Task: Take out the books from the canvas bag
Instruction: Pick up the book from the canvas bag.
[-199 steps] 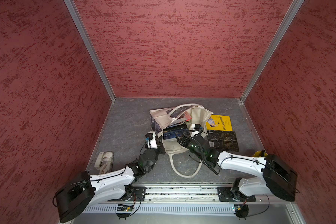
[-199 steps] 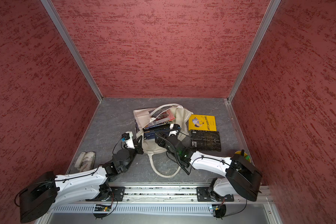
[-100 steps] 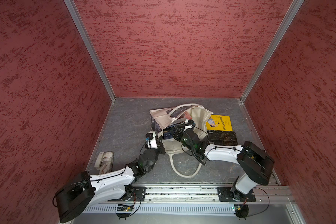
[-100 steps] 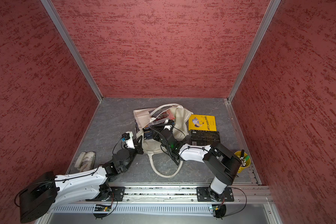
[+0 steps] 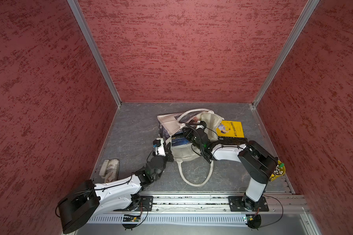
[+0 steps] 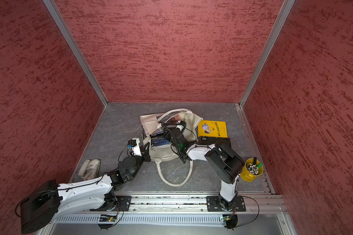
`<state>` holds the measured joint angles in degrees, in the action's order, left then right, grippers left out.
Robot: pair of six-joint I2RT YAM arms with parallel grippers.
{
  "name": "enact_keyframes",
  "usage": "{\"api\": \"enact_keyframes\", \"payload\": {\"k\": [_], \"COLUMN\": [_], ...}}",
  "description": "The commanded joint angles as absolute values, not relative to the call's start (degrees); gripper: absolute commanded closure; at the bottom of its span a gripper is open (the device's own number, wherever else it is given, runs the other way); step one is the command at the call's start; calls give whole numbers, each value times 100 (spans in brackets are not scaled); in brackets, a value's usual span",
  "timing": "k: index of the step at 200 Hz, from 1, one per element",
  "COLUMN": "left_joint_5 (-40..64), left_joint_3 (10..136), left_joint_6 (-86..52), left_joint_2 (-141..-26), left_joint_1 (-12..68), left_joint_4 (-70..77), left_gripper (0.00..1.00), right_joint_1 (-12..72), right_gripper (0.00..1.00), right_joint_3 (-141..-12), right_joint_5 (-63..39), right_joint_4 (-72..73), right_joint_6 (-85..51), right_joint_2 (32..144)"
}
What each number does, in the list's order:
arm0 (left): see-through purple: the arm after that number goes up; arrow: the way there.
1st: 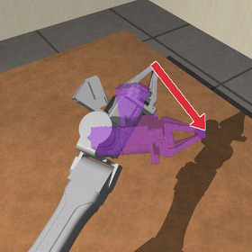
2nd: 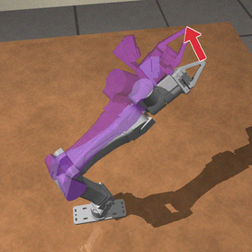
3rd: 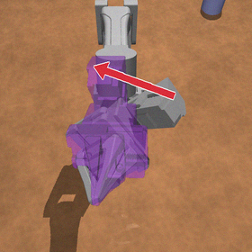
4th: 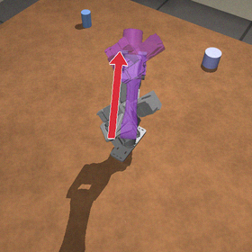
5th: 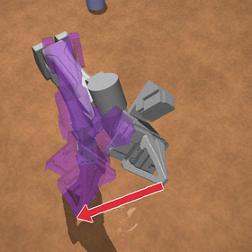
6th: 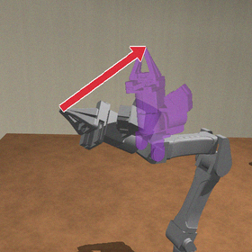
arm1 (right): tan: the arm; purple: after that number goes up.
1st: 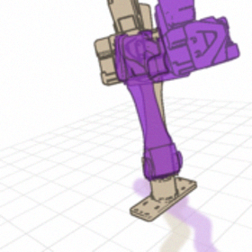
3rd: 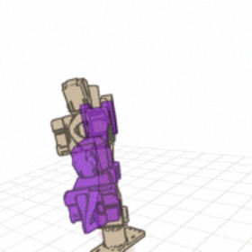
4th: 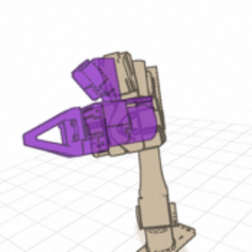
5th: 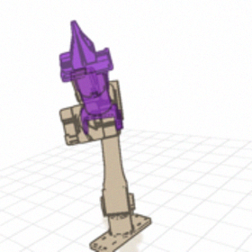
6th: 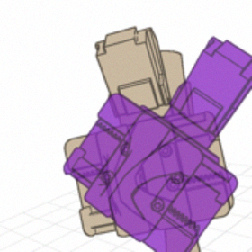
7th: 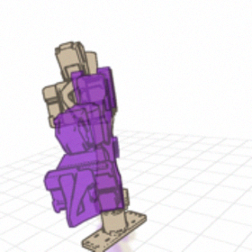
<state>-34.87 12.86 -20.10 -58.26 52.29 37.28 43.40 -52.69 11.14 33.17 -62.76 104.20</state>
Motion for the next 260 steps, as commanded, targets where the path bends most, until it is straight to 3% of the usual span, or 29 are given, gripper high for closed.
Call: {"api": "enact_keyframes", "payload": {"k": [1,90,111,148,197,260], "left_joint_5": [-3462,-3446,-3454,-3453,-3445,-3456], "left_joint_3": [1346,1360,1345,1352,1346,1358], "left_joint_6": [-1935,-1945,-1934,-1934,-1934,-1925], "left_joint_2": [-5811,-5828,-5814,-5808,-5802,-5783], "left_joint_1": [5195,5198,5195,5197,5202,5200], "left_joint_4": [3781,3784,3769,3766,3762,3755], "left_gripper": [100,100,100,100,100,100], "right_joint_1": [4267,4041,4043,4043,3846,3319], "right_gripper": [60,66,57,53,53,56], "right_joint_3": [-5521,-6135,-6088,-5345,-5147,-5202], "right_joint_5": [1047,1038,1037,1227,1901,1752], "right_joint_4": [3385,3054,2931,3275,2612,2547], "right_joint_6": [-6324,-6387,-6536,-6878,-6427,-5943], "right_joint_2": [10545,10882,10826,10422,9948,9866]}}
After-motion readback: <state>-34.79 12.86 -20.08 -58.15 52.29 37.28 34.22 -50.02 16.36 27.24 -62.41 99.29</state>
